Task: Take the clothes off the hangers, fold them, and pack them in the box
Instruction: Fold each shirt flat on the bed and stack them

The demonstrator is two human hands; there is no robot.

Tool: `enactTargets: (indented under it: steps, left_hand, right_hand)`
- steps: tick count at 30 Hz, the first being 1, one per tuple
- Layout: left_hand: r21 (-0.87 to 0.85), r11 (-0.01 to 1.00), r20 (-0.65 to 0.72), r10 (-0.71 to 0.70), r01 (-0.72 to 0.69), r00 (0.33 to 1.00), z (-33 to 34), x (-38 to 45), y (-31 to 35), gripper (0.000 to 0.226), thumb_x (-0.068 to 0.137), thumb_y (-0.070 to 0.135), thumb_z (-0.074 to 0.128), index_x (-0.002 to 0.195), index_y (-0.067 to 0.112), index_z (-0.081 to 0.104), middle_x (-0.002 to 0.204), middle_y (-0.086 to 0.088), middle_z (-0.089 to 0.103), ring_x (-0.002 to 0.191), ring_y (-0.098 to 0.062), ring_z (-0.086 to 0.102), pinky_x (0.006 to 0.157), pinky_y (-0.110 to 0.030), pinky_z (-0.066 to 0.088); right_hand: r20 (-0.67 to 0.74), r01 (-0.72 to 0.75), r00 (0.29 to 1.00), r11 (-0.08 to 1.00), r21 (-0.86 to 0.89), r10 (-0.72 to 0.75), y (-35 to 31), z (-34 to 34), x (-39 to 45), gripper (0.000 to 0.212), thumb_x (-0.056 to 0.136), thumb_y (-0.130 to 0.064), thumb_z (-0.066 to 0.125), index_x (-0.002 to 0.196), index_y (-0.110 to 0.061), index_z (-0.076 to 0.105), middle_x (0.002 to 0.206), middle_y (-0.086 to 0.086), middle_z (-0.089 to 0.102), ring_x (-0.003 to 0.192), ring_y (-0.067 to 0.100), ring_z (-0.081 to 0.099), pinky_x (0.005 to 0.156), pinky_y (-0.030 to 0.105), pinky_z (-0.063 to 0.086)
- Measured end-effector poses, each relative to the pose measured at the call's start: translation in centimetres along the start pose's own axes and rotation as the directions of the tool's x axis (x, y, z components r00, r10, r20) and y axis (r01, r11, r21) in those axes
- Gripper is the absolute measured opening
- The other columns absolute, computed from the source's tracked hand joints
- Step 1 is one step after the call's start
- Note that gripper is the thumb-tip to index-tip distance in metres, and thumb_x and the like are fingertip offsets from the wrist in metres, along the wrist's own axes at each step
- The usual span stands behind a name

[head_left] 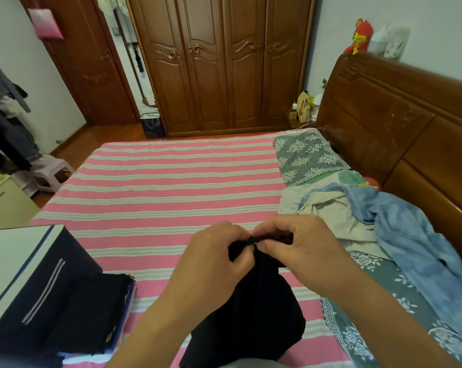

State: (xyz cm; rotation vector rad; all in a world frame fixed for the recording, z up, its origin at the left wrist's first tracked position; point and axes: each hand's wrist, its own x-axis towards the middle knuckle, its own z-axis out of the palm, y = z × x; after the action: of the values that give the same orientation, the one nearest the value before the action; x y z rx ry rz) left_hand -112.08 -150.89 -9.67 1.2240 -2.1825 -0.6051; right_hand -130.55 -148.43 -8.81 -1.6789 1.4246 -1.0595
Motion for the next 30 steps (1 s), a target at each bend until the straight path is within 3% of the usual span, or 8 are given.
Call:
enactTargets:
  steps: [2, 5, 11, 14, 20, 23, 26, 30]
  left_hand:
    - [0.037, 0.999, -0.001, 0.033, -0.033, 0.999, 0.2, 0.0, -0.2, 0.015, 0.092, 0.028, 0.063, 0.101, 0.031, 0.074, 0.083, 0.020, 0.063, 0.084, -0.001, 0.059, 0.070, -0.020, 0.049]
    - [-0.195, 0.979, -0.013, -0.066, 0.063, 0.998, -0.1, -0.4, -0.4, 0.013, 0.095, 0.021, 0.065, 0.092, 0.029, 0.074, 0.078, 0.015, 0.068, 0.078, -0.005, 0.064, 0.065, -0.017, 0.049]
    - [-0.470, 0.870, 0.080, -0.124, 0.147, 0.989, -1.1, -0.7, -0.1, 0.011, 0.095, 0.024, 0.066, 0.088, 0.025, 0.074, 0.078, -0.005, 0.071, 0.076, -0.032, 0.067, 0.068, -0.053, 0.054]
    - [-0.484, 0.863, 0.114, -0.100, 0.143, 0.988, -1.5, -0.7, -0.1, 0.011, 0.092, 0.031, 0.064, 0.090, 0.025, 0.074, 0.079, -0.006, 0.070, 0.077, -0.035, 0.065, 0.065, -0.045, 0.050]
    - [-0.241, 0.970, 0.124, -0.013, 0.043, 0.992, -1.5, -1.6, 0.1, 0.010, 0.093, 0.022, 0.066, 0.086, 0.028, 0.067, 0.080, 0.010, 0.062, 0.070, -0.006, 0.054, 0.061, -0.015, 0.041]
    - [-0.204, 0.979, 0.158, 0.052, -0.019, 0.986, -1.7, -1.9, 0.2, 0.014, 0.094, 0.017, 0.063, 0.085, 0.027, 0.066, 0.078, 0.010, 0.060, 0.069, -0.006, 0.052, 0.060, -0.014, 0.039]
    - [-0.312, 0.950, 0.162, 0.068, -0.015, 0.984, -1.8, -2.2, 0.1, 0.015, 0.089, 0.020, 0.058, 0.079, 0.028, 0.066, 0.069, 0.011, 0.056, 0.063, -0.005, 0.048, 0.058, -0.015, 0.036]
    - [-0.559, 0.829, 0.159, 0.093, 0.012, 0.983, -1.9, -2.9, -0.2, 0.015, 0.084, 0.033, 0.059, 0.082, 0.021, 0.068, 0.070, 0.003, 0.052, 0.063, -0.014, 0.045, 0.060, -0.024, 0.034]
  right_hand:
    - [0.017, -0.019, 1.000, 1.000, -0.004, 0.019, 0.0, 0.0, 0.0, 0.031, 0.087, -0.004, 0.072, 0.090, -0.034, 0.077, 0.088, -0.012, 0.076, 0.089, 0.009, 0.072, 0.088, 0.041, 0.059]
    - [0.002, 0.036, 0.999, 0.998, -0.043, -0.036, -0.1, 0.3, -0.3, 0.029, 0.087, -0.008, 0.074, 0.094, -0.036, 0.076, 0.091, -0.016, 0.074, 0.090, 0.006, 0.071, 0.086, 0.035, 0.059]
    - [0.019, 0.108, 0.994, 0.990, -0.086, -0.107, 0.0, 0.6, -0.7, 0.020, 0.090, -0.019, 0.074, 0.090, -0.039, 0.075, 0.082, -0.017, 0.071, 0.080, 0.008, 0.067, 0.072, 0.027, 0.053]
    - [-0.002, 0.271, 0.961, 0.943, -0.191, -0.277, 0.2, 0.4, -0.9, 0.007, 0.089, -0.023, 0.073, 0.092, -0.028, 0.077, 0.078, -0.015, 0.068, 0.075, 0.011, 0.065, 0.065, 0.022, 0.049]
    - [0.215, 0.360, 0.930, 0.866, -0.347, -0.300, 0.6, -0.3, -0.8, 0.014, 0.091, -0.034, 0.060, 0.078, -0.030, 0.062, 0.071, -0.012, 0.055, 0.070, 0.014, 0.054, 0.062, 0.035, 0.045]
    - [0.281, 0.319, 0.927, 0.916, -0.243, -0.248, 0.0, -0.7, -1.0, 0.021, 0.090, -0.027, 0.068, 0.075, -0.038, 0.058, 0.069, -0.009, 0.056, 0.065, 0.013, 0.052, 0.059, 0.035, 0.043]
    - [0.337, 0.127, 0.933, 0.992, 0.016, -0.125, -0.3, -0.7, -1.2, 0.028, 0.090, -0.014, 0.074, 0.075, -0.036, 0.066, 0.067, -0.009, 0.058, 0.062, 0.008, 0.051, 0.058, 0.026, 0.041]
    - [0.282, -0.094, 0.959, 0.916, 0.391, -0.022, -0.4, 0.5, -1.8, 0.014, 0.082, -0.011, 0.073, 0.080, -0.024, 0.072, 0.071, -0.001, 0.060, 0.063, 0.012, 0.056, 0.058, 0.024, 0.047]
